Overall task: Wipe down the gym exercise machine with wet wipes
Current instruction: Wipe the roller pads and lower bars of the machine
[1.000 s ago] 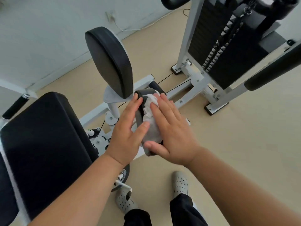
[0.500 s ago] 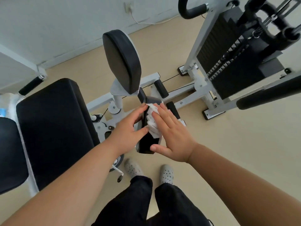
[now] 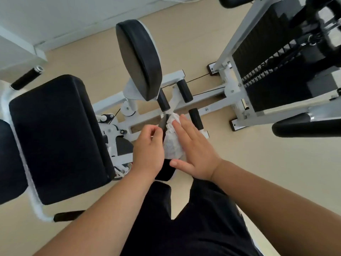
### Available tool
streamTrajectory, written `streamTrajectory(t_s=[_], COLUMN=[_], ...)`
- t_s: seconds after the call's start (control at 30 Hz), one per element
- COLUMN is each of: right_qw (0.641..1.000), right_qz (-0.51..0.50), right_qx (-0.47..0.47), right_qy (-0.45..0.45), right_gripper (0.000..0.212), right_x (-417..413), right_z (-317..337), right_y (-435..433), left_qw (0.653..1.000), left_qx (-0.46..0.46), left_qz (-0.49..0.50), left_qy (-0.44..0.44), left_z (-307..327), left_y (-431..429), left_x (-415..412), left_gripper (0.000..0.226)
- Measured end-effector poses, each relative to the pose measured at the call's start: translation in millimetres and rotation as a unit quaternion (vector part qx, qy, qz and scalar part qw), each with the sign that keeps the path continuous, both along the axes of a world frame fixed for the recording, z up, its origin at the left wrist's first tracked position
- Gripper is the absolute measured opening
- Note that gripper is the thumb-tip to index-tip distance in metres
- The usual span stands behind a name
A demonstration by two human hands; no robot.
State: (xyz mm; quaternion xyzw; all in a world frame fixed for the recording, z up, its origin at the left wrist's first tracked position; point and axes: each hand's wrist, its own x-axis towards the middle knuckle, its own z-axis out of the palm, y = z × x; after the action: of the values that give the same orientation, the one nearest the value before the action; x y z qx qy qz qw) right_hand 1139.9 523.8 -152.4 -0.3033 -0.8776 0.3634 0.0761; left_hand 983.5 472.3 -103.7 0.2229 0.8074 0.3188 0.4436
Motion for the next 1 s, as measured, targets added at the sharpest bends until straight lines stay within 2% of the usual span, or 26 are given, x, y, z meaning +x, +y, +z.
streamTrajectory(t_s=[0.07,0.13,0.27,0.43,0.63,0.73,0.83,0.9,1.0], right_qw=[1.000,0.999,0.998,0.986,0.964,0.961,0.964,0.959,0.908], right_qz=[0.016,0.022,0.022,0.041,0.048,0.053,0.043,0.023,-0.051], right_qx=[-0.011,-0.023,-0.033,-0.069,-0.138,-0.186,-0.229,-0.279,-0.417], right_qy=[0.024,0.022,0.048,0.150,0.223,0.199,0.124,0.051,-0.009], right_gripper=[0.100,0.089,0.077,0.078,0.082,0.085,0.089,0.088,0.071], right_x=[-1.0,-1.9,-2.7,-10.7,-35.6,-40.8,-39.8,-31.3,-14.8], right_z=[-5.0,-7.6,-13.7,-31.8,-47.0,-55.8,-74.6,-86.7,-93.4], right_y=[2.9,5.2,14.0,38.3,73.4,87.8,100.8,103.9,96.1], left_qw=[0.994,0.986,0.971,0.956,0.951,0.952,0.962,0.970,0.970], left_qx=[-0.013,-0.002,0.033,0.029,0.078,0.084,0.068,0.016,-0.122], left_qz=[0.027,0.068,0.128,0.138,0.153,0.117,0.068,0.054,0.047], left_qy=[0.103,0.153,0.197,0.256,0.258,0.271,0.254,0.236,0.204], left_z=[-10.7,-21.5,-28.8,-32.1,-35.8,-31.6,-24.5,-16.4,-7.9], left_y=[3.6,4.4,1.5,8.1,13.7,14.2,12.2,17.6,31.8], left_x=[13.8,22.6,34.7,42.8,46.2,44.7,39.4,33.3,31.1], left_gripper=[0.028,0.038,0.050,0.052,0.058,0.068,0.074,0.056,0.048])
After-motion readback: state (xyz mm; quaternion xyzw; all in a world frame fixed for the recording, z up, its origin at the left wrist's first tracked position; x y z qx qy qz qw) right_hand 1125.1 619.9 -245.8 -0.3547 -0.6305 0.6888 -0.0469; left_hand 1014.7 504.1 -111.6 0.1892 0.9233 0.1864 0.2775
